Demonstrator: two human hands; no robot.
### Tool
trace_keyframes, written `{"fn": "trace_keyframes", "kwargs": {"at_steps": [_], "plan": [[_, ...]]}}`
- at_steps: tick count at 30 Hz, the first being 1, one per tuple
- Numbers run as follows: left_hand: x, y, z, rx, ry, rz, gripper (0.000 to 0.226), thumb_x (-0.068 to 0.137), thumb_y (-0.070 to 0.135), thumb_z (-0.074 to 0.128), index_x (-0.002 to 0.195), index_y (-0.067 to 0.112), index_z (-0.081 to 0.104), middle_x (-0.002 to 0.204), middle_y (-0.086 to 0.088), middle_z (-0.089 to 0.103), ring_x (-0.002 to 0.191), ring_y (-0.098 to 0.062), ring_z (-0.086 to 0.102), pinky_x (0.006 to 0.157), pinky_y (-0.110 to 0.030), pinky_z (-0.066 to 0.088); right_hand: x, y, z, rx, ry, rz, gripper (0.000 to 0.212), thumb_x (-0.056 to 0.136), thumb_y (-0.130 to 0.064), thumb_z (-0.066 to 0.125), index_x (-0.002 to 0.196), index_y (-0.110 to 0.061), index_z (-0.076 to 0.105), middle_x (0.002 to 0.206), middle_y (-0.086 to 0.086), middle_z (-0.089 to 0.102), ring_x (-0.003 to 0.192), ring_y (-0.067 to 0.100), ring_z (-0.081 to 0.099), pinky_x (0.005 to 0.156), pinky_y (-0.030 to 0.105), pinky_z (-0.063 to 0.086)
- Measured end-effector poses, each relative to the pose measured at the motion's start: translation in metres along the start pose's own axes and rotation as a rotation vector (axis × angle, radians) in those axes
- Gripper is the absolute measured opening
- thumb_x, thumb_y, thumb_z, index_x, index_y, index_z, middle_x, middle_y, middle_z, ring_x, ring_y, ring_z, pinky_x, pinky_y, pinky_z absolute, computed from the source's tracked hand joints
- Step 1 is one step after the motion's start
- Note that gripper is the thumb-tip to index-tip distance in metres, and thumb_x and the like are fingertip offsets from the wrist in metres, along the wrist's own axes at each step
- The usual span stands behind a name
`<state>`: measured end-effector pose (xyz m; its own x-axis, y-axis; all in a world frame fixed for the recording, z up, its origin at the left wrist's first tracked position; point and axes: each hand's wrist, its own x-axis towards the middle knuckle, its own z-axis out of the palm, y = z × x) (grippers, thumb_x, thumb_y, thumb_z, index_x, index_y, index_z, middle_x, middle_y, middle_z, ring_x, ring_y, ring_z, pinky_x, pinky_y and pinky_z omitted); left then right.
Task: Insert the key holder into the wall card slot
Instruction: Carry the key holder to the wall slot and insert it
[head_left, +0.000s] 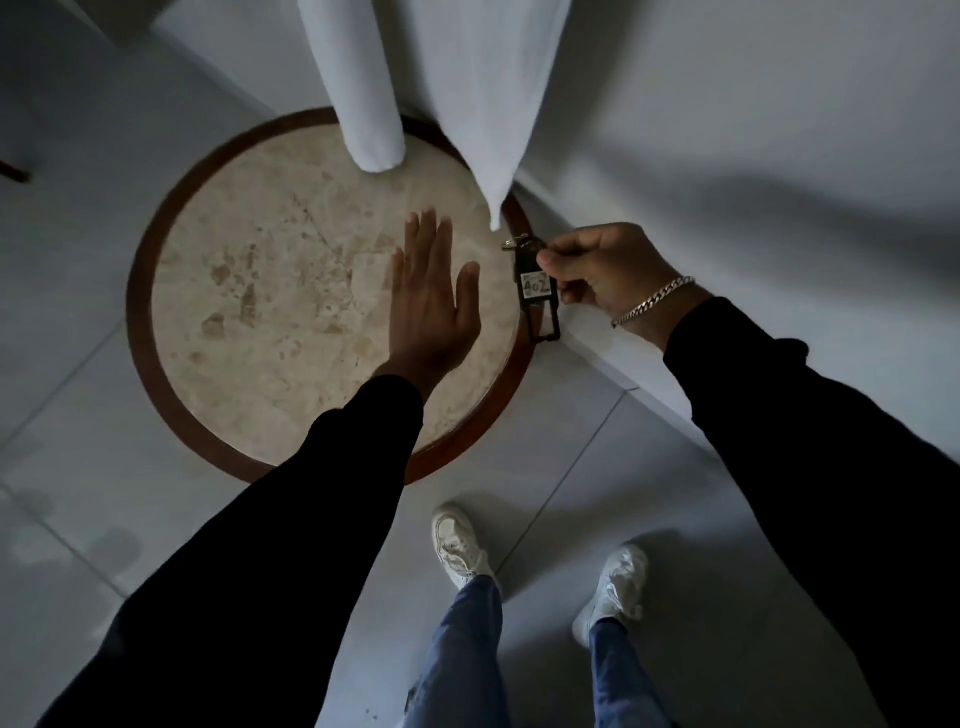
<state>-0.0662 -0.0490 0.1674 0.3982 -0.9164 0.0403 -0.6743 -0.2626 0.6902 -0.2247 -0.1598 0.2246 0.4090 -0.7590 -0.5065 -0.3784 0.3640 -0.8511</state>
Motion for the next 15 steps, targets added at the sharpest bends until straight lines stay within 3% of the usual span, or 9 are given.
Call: {"fn": "trace_keyframes", "kwargs": {"at_steps": [6,9,15], "plan": [[0.006,0.093,-0.019,0.01,0.029,0.137,0.055,0.107,0.024,0.04,0.156,0.004,0.024,0.168,-0.017,0.018,0.158,-0.032,0.008,0.13,-0.054,0.007,-0.064,-0.038,-0.059,0.044,0.033,-0.061,0.011,0.08,-0.002,0.074,0.075,-0.012,0.074,0.058,0.005,0.063,0.05,0.012,0.056,0.053,0.023,0.053],[0.003,0.145,-0.019,0.011,0.057,0.196,0.059,0.104,0.031,0.036,0.155,0.003,0.025,0.168,-0.017,0.019,0.158,-0.032,0.009,0.129,-0.052,0.008,-0.098,-0.055,-0.093,0.047,0.04,-0.076,0.003,0.082,-0.001,0.072,0.083,-0.003,0.072,0.063,0.008,0.061,0.052,0.013,0.055,0.052,0.023,0.05],[-0.022,0.248,-0.004,0.006,0.159,0.319,0.057,0.105,0.025,0.041,0.154,0.0,0.027,0.166,-0.021,0.022,0.156,-0.037,0.012,0.128,-0.055,0.007,-0.168,-0.07,-0.165,0.032,0.058,-0.14,0.019,0.083,-0.001,0.07,0.099,0.008,0.068,0.069,0.012,0.06,0.056,0.016,0.053,0.055,0.027,0.048]]}}
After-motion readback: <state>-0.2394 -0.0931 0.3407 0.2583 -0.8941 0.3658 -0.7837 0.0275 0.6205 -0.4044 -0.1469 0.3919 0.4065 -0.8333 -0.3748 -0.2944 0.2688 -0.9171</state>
